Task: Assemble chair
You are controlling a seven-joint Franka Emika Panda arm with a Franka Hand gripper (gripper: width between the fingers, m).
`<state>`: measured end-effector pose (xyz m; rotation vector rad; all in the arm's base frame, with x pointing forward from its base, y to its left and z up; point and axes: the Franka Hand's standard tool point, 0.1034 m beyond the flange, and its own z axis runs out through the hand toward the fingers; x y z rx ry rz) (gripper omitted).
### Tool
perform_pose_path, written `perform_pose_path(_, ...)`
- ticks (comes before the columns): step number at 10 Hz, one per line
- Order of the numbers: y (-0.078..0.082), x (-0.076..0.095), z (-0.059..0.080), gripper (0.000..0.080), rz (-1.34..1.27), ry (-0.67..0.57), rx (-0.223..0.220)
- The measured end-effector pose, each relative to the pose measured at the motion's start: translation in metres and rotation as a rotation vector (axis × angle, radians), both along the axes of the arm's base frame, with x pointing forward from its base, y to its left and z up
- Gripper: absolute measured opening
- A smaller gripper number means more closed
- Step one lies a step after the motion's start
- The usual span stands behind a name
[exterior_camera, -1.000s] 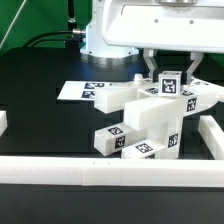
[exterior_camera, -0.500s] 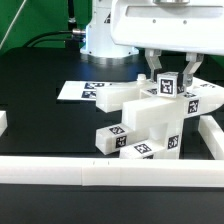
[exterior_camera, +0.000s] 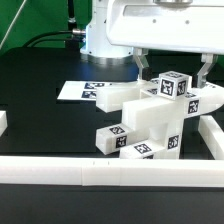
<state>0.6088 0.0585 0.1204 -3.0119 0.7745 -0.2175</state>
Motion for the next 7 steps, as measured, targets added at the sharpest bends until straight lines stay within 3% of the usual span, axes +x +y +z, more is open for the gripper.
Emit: perform_pose_path(7,0.0052,0.0049,0.0064,0.0648,0.605,0.013,-0.087)
